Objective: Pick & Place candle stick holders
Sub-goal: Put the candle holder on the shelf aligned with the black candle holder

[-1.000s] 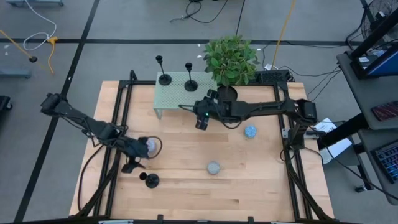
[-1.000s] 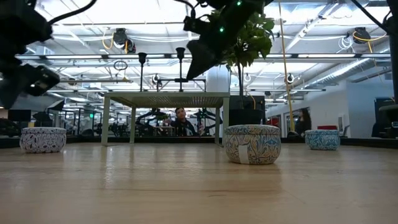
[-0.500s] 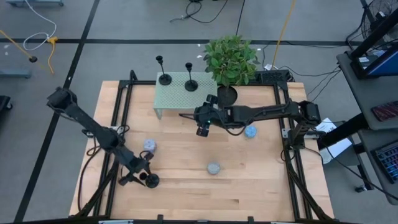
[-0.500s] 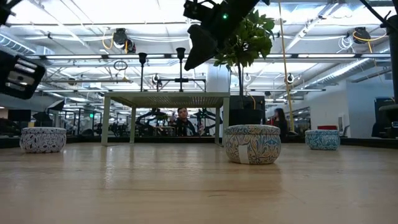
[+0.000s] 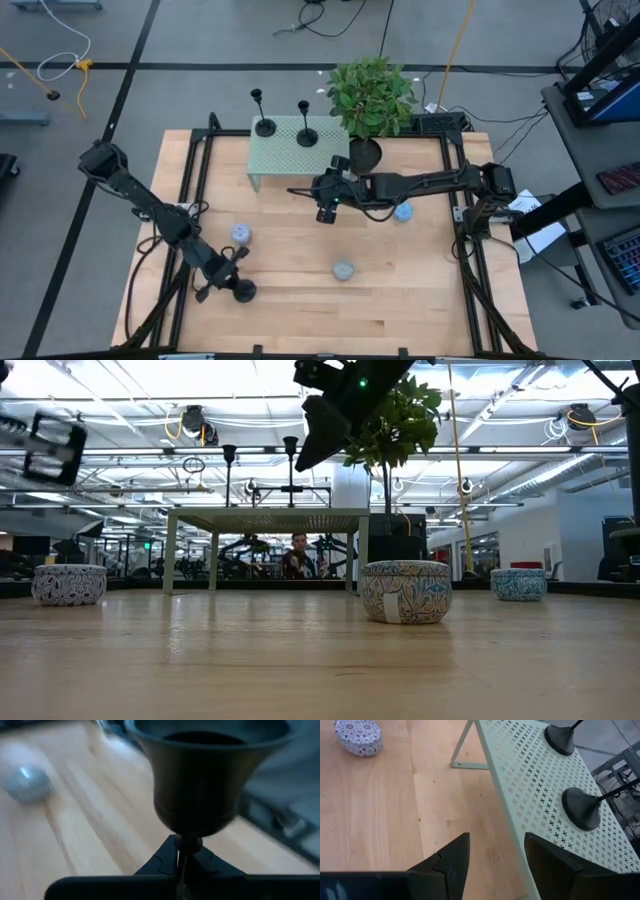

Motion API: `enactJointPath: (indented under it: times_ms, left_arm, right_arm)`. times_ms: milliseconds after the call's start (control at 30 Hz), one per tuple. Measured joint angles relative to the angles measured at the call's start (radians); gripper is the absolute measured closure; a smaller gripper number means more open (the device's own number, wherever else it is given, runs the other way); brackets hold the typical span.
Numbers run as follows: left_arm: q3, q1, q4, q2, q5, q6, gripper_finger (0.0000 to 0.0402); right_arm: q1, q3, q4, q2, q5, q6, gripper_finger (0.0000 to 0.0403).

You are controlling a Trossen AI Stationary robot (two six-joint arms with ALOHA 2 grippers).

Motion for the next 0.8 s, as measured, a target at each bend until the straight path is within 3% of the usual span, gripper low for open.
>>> enactJointPath:
  times_ms: [100,233,400,533,633,800]
  left_arm:
    - [0.025,0.015,0.060,-0.003,-0.065,0.009,0.0387]
    - [0.122,0.052,-0.019,-0.003,-0.087,0.045,0.0393]
    - [0.310,0.127,-0.191,-0.003,-0.234,0.012,0.0392]
    - [0.431,0.202,-0.286,-0.002,-0.409,0.001,0.0392]
    - [0.490,0.271,-0.285,-0.003,-0.463,0.029,0.0391]
    - [0.544,0.415,-0.278,0.003,-0.428,0.107,0.0393]
  right_arm:
    - [0.000,0.000,0.001,0.000,0.000,-0.012,0.0222]
    - [0.000,0.000,-0.033,-0.022,-0.001,-0.040,0.0222]
    - [0.003,0.002,-0.150,-0.118,0.037,-0.033,0.0222]
    - [0.007,-0.011,-0.216,-0.211,0.079,0.036,0.0222]
    - [0.013,-0.087,-0.210,-0.294,0.078,0.088,0.0222]
    - [0.031,-0.336,-0.083,-0.438,0.076,0.159,0.0222]
